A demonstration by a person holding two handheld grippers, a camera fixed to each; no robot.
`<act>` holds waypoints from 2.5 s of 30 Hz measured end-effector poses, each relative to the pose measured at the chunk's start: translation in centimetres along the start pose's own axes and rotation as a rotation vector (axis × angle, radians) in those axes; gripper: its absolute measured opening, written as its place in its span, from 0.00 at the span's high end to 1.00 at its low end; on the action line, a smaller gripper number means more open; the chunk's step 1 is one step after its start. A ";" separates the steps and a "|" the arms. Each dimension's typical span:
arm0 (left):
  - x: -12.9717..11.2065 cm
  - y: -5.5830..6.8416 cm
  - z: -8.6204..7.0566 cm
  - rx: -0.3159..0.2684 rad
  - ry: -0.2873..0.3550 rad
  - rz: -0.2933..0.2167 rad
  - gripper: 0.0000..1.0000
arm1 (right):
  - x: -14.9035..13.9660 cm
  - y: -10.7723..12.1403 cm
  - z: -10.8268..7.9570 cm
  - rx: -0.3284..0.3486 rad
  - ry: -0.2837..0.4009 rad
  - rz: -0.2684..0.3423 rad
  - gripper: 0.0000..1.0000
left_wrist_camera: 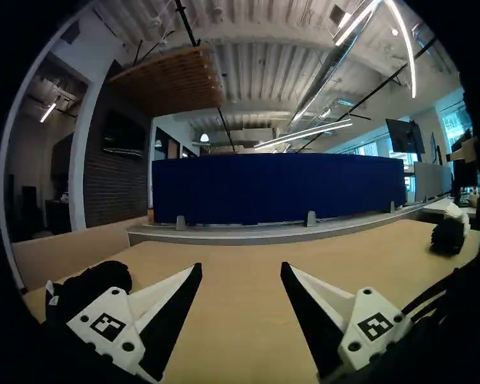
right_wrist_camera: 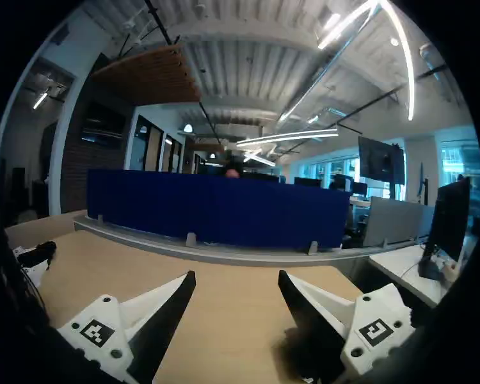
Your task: Fold towel
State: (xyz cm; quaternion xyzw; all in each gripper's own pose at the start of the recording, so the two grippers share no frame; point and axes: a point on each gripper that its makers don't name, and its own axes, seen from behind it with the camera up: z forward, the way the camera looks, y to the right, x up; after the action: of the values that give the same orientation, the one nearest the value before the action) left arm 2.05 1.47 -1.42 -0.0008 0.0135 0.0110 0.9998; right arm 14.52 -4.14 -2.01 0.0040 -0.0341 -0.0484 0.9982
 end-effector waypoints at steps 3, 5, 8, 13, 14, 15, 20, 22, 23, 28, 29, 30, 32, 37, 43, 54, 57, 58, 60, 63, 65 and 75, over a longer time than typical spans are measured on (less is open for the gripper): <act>-0.4 -0.2 0.0 0.004 0.000 0.001 0.09 | -0.1 0.1 0.1 -0.001 0.001 -0.006 0.00; -0.6 -0.4 0.1 0.007 0.000 0.001 0.09 | -0.1 0.0 0.2 0.001 0.002 -0.009 0.00; -1.0 -0.6 0.2 0.015 -0.006 -0.011 0.09 | 0.1 -0.1 0.4 0.002 0.006 -0.012 0.00; -1.6 -0.6 0.4 0.012 -0.012 -0.028 0.09 | 0.1 -0.5 0.6 0.009 0.009 -0.016 0.00; -1.6 -0.6 0.5 0.011 -0.014 -0.027 0.09 | 0.1 -0.6 0.6 0.011 0.008 -0.017 0.00; -1.7 -0.5 0.5 0.011 -0.016 -0.027 0.09 | 0.0 -0.6 0.6 0.012 0.008 -0.018 0.00; -2.1 -0.5 0.7 0.007 -0.028 -0.026 0.09 | -0.1 -0.4 0.7 0.011 0.005 -0.018 0.00; -2.1 -0.4 0.7 0.007 -0.029 -0.026 0.09 | 0.0 -0.3 0.8 0.010 0.005 -0.016 0.00; -2.0 -0.4 0.7 0.006 -0.029 -0.026 0.09 | 0.0 -0.3 0.9 0.009 0.006 -0.014 0.00; -2.0 -0.4 0.5 0.005 -0.030 -0.025 0.10 | 0.2 0.3 0.9 0.004 0.010 -0.006 0.00; -1.9 -0.4 0.5 0.006 -0.030 -0.025 0.10 | 0.2 0.5 0.9 0.003 0.012 -0.004 0.00; -1.9 -0.4 0.5 0.006 -0.030 -0.025 0.10 | 0.3 0.6 0.9 0.001 0.015 -0.003 0.00; -1.9 -0.4 0.5 0.006 -0.031 -0.026 0.09 | 0.5 1.0 0.9 -0.002 0.023 0.000 0.00; -1.9 -0.4 0.5 0.006 -0.031 -0.024 0.09 | 0.7 2.0 0.8 -0.011 0.045 0.019 0.00; -1.9 -0.4 0.6 0.006 -0.031 -0.025 0.09 | 0.1 3.5 1.0 -0.023 0.069 0.049 0.00; -1.9 -0.4 0.6 0.006 -0.031 -0.024 0.09 | -3.7 4.8 1.6 -0.023 0.065 0.081 0.00; -1.9 -0.4 0.6 0.006 -0.031 -0.025 0.09 | -4.9 5.1 1.9 -0.023 0.065 0.089 0.00; -1.9 -0.4 0.6 0.006 -0.031 -0.025 0.09 | -5.3 5.1 1.9 -0.023 0.065 0.092 0.00; -1.9 -0.4 0.6 0.006 -0.031 -0.024 0.09 | -6.2 5.1 2.0 -0.021 0.065 0.097 0.00; -1.8 -0.4 0.6 0.006 -0.031 -0.025 0.09 | -7.7 5.1 2.1 -0.016 0.061 0.105 0.00; -1.8 -0.4 0.6 0.006 -0.031 -0.025 0.09 | -8.9 5.2 2.3 -0.017 0.054 0.111 0.00; -1.8 -0.4 0.7 0.006 -0.031 -0.025 0.09 | -12.6 4.2 3.2 0.000 0.034 0.118 0.00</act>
State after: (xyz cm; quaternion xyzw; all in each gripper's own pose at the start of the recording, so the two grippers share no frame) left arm 0.28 1.02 -0.65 0.0021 -0.0020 -0.0014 1.0000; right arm 2.17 1.29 0.35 0.0030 -0.0173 0.0104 0.9998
